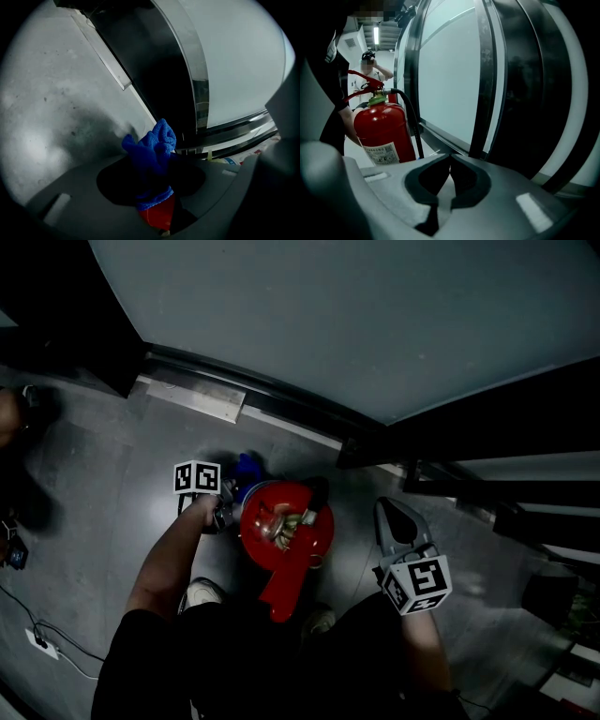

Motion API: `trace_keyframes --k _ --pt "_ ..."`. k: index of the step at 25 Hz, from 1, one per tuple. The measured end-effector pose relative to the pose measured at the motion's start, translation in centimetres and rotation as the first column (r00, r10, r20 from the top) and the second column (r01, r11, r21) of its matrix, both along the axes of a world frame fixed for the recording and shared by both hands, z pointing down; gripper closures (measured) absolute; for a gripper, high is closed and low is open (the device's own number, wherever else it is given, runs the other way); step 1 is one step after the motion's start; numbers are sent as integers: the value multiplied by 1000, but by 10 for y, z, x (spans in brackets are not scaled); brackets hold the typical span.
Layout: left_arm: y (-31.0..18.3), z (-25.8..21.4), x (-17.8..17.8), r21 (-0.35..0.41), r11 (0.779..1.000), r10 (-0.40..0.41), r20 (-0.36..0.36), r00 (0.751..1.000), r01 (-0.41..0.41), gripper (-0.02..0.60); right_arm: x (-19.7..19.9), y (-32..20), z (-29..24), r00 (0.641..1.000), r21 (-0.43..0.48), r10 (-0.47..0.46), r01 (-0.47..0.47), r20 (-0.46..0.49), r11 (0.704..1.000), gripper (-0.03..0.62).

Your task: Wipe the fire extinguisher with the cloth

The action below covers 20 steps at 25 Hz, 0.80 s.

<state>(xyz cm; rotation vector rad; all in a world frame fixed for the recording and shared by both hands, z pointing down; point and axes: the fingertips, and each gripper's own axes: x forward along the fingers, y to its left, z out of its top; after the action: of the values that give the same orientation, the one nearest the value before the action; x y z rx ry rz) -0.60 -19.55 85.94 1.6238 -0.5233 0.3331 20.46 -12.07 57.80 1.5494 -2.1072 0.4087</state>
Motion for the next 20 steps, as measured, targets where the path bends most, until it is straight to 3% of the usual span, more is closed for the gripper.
trace_keyframes --k 4,6,8,11,14,18,20 --pt "-13 -38 -7 138 990 -40 -31 999 44 413 0 -10 -10 999 49 32 -34 37 998 589" --pt "-24 -73 -18 235 967 -82 -74 994 97 413 3 -17 -17 994 80 66 -73 87 994 589" --pt "-34 -115 -33 339 929 -116 -115 987 148 413 6 -26 -21 981 102 112 -129 160 986 589" --pt "-43 -182 -55 492 851 -138 -124 983 182 413 3 -39 -25 956 121 151 -186 249 975 589" --pt "-43 -252 -70 641 754 -150 -47 988 144 414 -4 -44 -45 949 140 142 -187 280 972 589" --pt "-40 -372 -91 787 613 -220 86 972 70 414 -7 -37 -132 963 157 83 -126 255 980 589" --pt "-33 -441 -102 810 580 -262 92 961 81 414 -5 -29 -192 963 157 70 -114 262 981 589"
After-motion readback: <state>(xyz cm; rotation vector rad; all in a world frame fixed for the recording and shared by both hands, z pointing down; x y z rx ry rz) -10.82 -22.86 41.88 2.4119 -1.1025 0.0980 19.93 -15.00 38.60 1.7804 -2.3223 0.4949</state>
